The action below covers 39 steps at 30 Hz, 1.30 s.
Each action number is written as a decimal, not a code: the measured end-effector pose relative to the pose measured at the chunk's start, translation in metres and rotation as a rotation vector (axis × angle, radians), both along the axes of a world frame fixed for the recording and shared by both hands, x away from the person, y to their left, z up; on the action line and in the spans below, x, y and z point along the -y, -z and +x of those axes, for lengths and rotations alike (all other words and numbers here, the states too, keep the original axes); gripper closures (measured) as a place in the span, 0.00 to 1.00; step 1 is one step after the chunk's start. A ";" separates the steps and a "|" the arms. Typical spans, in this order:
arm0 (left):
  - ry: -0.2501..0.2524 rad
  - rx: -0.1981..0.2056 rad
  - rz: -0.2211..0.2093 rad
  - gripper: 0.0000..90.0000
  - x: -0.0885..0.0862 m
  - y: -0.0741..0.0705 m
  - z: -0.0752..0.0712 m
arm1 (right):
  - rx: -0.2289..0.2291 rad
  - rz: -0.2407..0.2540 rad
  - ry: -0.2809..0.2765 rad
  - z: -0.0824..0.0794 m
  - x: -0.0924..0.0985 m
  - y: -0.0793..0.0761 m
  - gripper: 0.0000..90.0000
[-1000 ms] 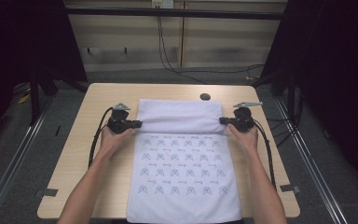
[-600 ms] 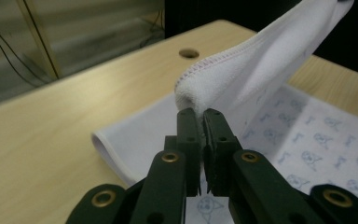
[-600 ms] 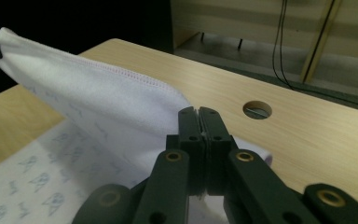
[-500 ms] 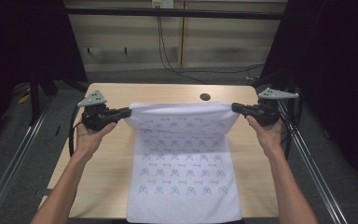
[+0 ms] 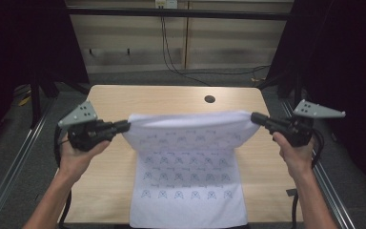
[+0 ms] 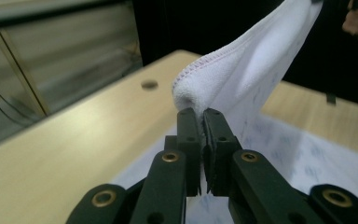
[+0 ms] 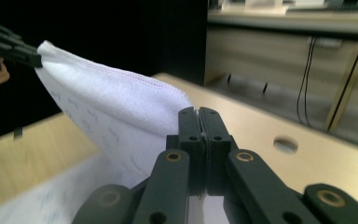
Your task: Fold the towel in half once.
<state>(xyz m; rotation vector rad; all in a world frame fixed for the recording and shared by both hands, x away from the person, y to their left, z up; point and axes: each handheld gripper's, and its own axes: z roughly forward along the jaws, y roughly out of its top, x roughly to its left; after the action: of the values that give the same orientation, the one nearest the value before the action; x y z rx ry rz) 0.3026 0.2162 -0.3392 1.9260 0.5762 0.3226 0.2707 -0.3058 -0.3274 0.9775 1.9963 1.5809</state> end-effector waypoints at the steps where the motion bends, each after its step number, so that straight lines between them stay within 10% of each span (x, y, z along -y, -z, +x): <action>1: 0.012 -0.031 -0.009 0.96 -0.001 0.013 -0.003 | -0.026 -0.009 -0.009 -0.005 0.000 0.010 0.99; 5: 0.060 -0.113 -0.046 0.96 -0.008 0.052 -0.019 | -0.126 -0.001 -0.039 -0.026 0.002 0.049 0.99; 15: 0.194 -0.227 0.059 0.94 -0.013 0.108 -0.078 | -0.278 -0.079 -0.161 -0.095 0.000 0.109 0.98; 22: 0.316 -0.236 0.140 0.91 -0.015 0.115 -0.103 | -0.348 -0.121 -0.274 -0.128 -0.001 0.127 0.91; 26: 0.387 -0.245 0.098 0.89 -0.023 0.113 -0.114 | -0.392 -0.150 -0.325 -0.138 -0.001 0.132 0.85; 30: 0.296 -0.261 0.045 0.84 -0.021 0.118 -0.093 | -0.362 -0.116 -0.267 -0.132 0.002 0.130 0.82; 39: 0.123 -0.353 0.096 0.79 0.009 0.140 -0.009 | -0.343 -0.153 -0.209 -0.065 -0.018 0.130 0.79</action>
<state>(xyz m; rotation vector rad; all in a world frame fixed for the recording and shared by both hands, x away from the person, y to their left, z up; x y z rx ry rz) 0.2937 0.2071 -0.4788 2.1173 0.6767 -0.0730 0.2055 -0.2881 -0.4573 1.0664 2.4844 1.4076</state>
